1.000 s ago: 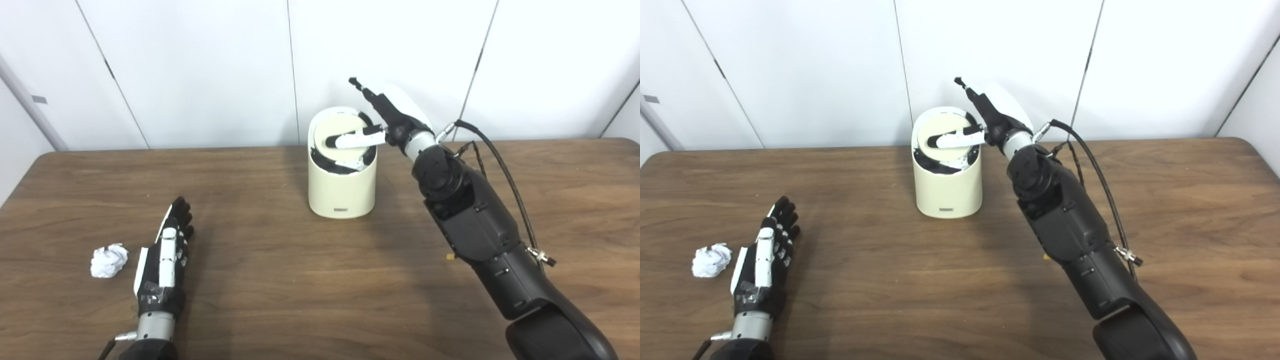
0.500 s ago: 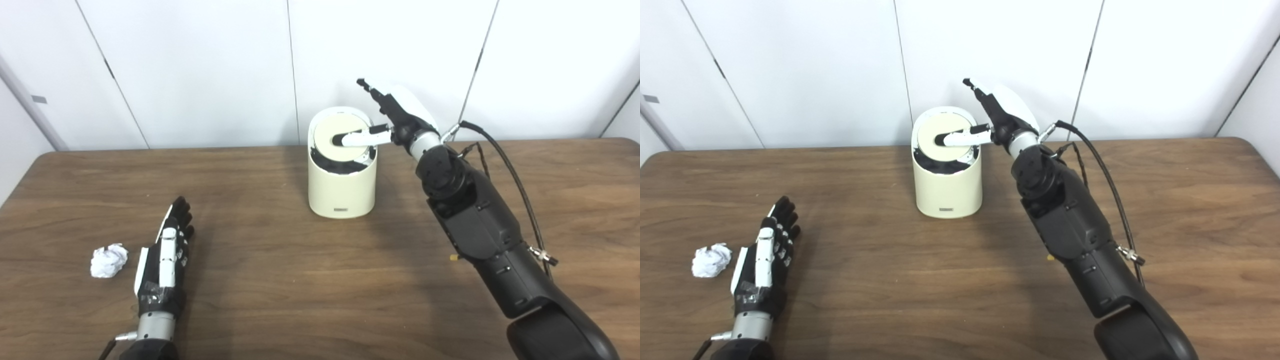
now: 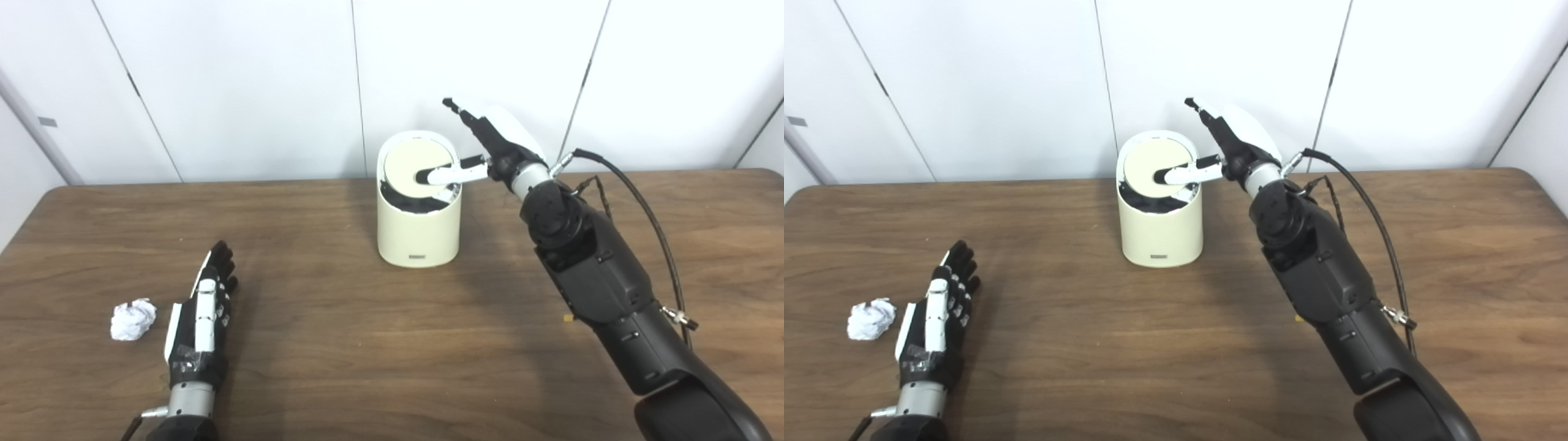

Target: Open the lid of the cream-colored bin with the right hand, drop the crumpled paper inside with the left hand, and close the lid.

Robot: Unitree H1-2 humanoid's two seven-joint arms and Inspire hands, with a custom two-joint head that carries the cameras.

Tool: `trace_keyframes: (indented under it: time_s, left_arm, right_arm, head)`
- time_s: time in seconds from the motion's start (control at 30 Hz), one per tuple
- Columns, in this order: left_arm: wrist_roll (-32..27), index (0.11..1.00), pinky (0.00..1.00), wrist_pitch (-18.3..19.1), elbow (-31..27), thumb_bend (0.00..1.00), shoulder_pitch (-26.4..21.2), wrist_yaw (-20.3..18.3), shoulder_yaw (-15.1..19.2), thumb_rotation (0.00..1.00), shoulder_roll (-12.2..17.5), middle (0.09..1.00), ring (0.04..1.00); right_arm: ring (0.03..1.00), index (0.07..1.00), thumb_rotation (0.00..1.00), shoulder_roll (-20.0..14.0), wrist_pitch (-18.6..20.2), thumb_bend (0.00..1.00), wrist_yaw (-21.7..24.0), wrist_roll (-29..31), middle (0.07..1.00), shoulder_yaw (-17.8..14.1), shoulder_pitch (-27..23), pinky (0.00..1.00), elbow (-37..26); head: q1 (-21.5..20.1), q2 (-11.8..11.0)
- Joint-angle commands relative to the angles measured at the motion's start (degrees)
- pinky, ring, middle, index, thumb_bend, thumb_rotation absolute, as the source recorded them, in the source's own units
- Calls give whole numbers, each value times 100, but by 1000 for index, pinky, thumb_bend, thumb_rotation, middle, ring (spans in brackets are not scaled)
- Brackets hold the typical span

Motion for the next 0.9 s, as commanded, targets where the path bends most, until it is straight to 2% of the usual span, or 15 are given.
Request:
trace_keyframes:
  time_s: [0.0,0.5,0.87]
  left_arm:
    - [37,974,1000,-134,84,420,92,23,-65,943,-123,974,992]
    - [54,977,1000,-160,99,413,87,39,-67,955,-157,976,991]
    - [53,976,1000,-108,26,439,94,59,-65,950,-188,978,997]
  right_arm:
    - [955,950,364,-69,-79,812,-4,-66,958,-18,-205,884,-159]
    - [966,953,385,-92,-174,816,24,-125,962,123,-192,939,-75]
    - [973,950,353,-108,-173,822,60,-232,961,240,-346,968,45]
  head:
    - [-21,7]
    - [-12,21]
    - [13,43]
